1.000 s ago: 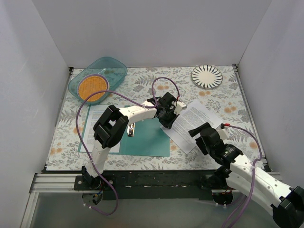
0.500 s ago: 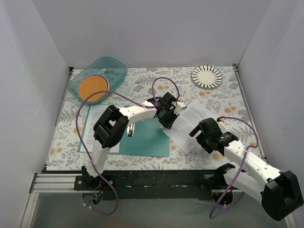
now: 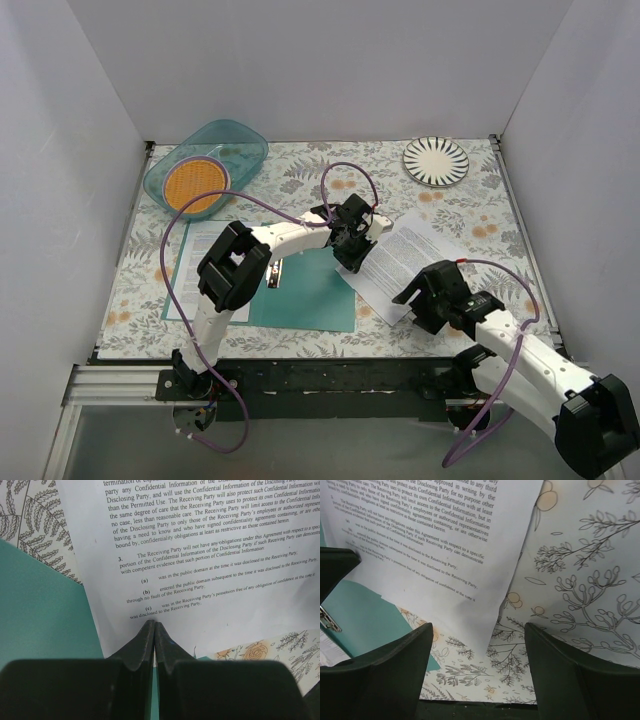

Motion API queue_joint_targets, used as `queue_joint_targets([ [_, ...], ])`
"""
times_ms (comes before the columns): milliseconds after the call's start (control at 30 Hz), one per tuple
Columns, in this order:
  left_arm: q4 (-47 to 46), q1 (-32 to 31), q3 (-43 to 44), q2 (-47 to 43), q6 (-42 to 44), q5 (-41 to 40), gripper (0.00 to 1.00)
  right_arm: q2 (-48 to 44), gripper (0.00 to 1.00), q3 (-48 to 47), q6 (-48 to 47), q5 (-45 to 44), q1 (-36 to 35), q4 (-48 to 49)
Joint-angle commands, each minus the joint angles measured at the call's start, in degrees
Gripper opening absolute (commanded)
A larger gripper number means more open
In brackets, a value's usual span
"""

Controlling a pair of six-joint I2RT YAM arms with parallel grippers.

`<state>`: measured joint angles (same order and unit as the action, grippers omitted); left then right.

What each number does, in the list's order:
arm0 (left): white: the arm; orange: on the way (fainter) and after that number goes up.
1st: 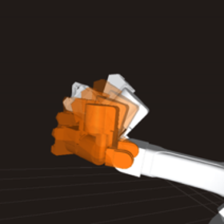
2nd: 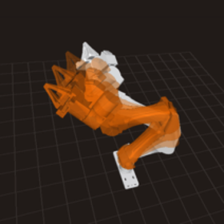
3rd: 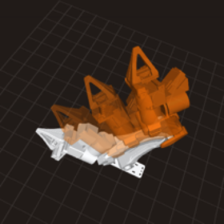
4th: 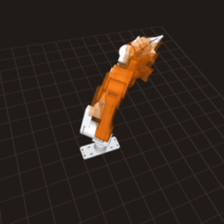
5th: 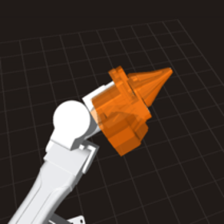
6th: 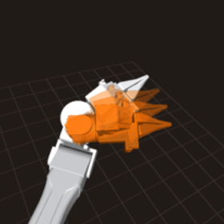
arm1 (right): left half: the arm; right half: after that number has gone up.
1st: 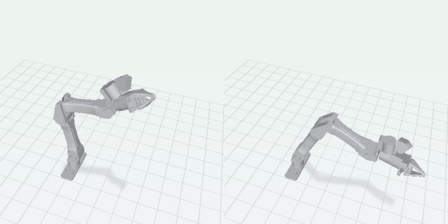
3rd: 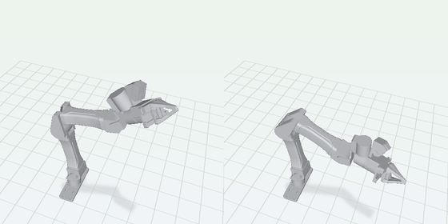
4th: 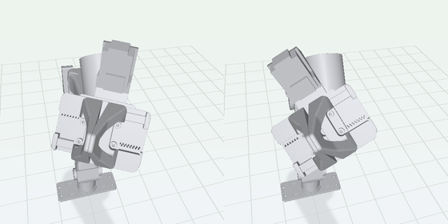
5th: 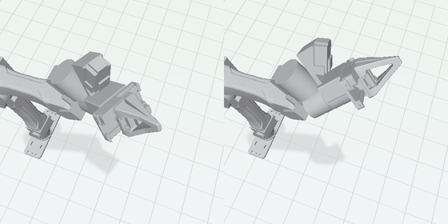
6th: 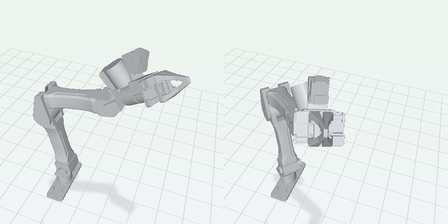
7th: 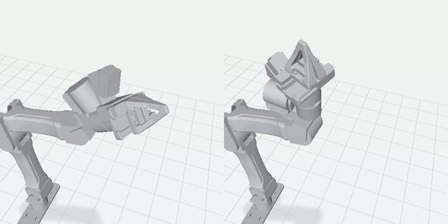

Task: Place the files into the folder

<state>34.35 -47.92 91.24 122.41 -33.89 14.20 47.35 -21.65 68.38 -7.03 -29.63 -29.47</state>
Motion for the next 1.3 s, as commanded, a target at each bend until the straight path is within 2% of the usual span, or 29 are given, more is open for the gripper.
queue_joint_targets([
  [0,4.32,-0.59,-0.19,1.60,0.40,-1.54,0.00,2.39,0.82,2.05,2.98,2.81,-1.04,4.33],
  [267,4.50,-0.68,-0.19,1.52,0.49,-1.80,0.00,5.29,0.79,3.11,7.38,2.02,-6.05,7.06],
  [467,4.15,-0.68,-0.89,1.43,0.49,-1.72,0.00,2.05,0.78,3.89,10.80,-0.53,-8.25,5.84],
  [567,4.24,-0.60,-1.24,1.43,0.49,-1.71,0.00,0.64,0.74,5.03,11.77,-1.41,-8.43,7.58],
  [733,4.23,-0.59,-1.24,1.25,0.84,-2.15,0.00,1.07,0.52,5.65,12.48,-1.50,-8.78,8.12],
  [1067,4.50,-0.68,-0.98,0.99,0.84,-2.50,0.00,-0.15,0.34,6.71,13.36,-2.46,-9.31,7.41],
  [1200,7.91,-0.59,2.18,1.08,-0.47,-1.63,0.00,-1.73,0.17,7.32,13.62,-2.90,-9.57,7.06],
  [1267,9.24,-0.59,4.37,0.20,-1.00,-1.63,0.00,-3.05,0.12,7.76,13.71,-3.17,-9.66,7.15],
])
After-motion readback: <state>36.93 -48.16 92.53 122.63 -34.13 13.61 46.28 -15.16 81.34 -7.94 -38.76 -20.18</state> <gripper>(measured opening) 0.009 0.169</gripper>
